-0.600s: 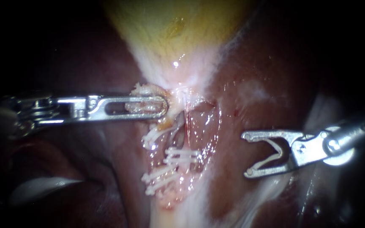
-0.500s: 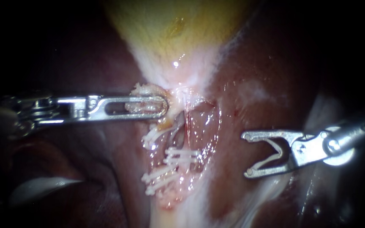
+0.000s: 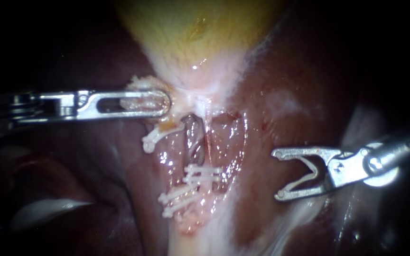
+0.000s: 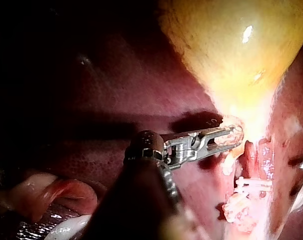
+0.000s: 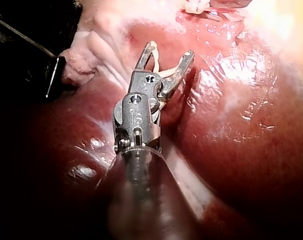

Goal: Clipping third clip right tube

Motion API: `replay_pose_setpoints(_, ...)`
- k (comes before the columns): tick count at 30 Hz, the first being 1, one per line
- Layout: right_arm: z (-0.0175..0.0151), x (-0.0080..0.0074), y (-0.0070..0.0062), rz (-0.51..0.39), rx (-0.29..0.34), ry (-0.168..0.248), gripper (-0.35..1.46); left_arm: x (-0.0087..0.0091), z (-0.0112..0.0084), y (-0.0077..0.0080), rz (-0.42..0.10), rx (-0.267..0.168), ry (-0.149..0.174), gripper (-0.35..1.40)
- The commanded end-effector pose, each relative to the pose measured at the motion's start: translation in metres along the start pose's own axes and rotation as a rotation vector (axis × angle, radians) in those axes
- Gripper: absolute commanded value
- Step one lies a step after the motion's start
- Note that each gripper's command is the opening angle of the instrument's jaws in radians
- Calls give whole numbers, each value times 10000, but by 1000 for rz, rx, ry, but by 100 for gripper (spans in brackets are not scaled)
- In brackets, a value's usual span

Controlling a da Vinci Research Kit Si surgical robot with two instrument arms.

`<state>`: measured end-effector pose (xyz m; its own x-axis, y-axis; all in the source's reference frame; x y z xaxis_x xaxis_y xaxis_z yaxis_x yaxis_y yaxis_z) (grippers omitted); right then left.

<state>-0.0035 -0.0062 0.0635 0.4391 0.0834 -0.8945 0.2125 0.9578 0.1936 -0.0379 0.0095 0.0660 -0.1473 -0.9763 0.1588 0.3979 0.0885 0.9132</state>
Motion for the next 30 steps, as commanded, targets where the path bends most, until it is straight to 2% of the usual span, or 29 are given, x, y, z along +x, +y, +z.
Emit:
replay_pose_setpoints(1, 0, 0, 0, 0, 0, 0, 50, -2, -3, -3, 3, 4, -6, -33)
replay_pose_setpoints(6, 0, 0, 0, 6, 0, 0, 50, -3, -8, -14, 4, 9, -15, -33)
replay_pose_setpoints(12, 3, 2, 0, 43, -3, 1, 50, -2, -8, -16, 4, 8, -16, -33)
replay_pose_setpoints(16, 12, 6, 4, 147, -11, 1, 50, -1, -8, -17, 4, 7, -17, -33)
replay_pose_setpoints(19, 20, 8, 10, 275, -20, 3, 50, 0, -7, -19, 4, 7, -18, -33)
replay_pose_setpoints(22, 28, 10, 17, 369, -34, 21, 50, 1, -7, -20, 4, 6, -19, -33)
replay_pose_setpoints(26, 42, 12, 30, 485, -47, 71, 50, 2, -7, -22, 4, 3, -22, -33)
replay_pose_setpoints(30, 56, 15, 45, 553, -58, 87, 50, 2, -7, -23, 3, 4, -20, -33)
